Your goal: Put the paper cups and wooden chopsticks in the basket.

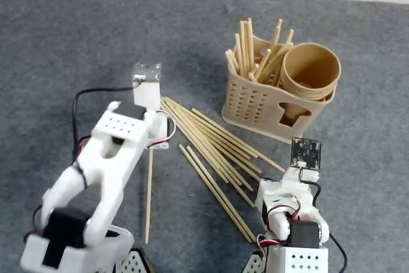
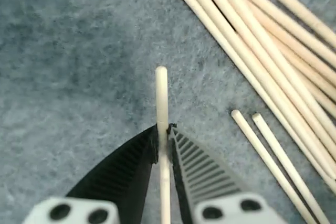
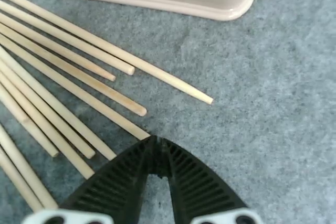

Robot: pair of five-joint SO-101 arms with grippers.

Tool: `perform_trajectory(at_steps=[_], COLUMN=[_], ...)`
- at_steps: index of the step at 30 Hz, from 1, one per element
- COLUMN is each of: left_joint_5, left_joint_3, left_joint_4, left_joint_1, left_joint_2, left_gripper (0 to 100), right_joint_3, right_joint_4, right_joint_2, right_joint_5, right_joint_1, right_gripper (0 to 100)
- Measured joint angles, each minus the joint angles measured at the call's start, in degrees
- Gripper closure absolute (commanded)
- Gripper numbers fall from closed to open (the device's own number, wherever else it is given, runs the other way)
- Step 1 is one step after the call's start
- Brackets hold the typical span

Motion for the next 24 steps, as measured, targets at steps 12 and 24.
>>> perform_trajectory(at_steps=[12, 24], left_joint_5=[-0.2, -0.2], left_joint_3=[12.7, 15.0], left_joint_4=[-4.0, -4.3], left_joint_1=[-1.7, -1.8], left_joint_2=[-21.9, -45.3], left_gripper=[99, 99], right_joint_3=[0.0, 0.0], right_joint_4=[0.0, 0.0], right_joint_2=[0.0, 0.0], right_joint_5=[0.0, 0.0], right_joint_1=[0.0, 0.0], right_gripper=[99.4, 99.4])
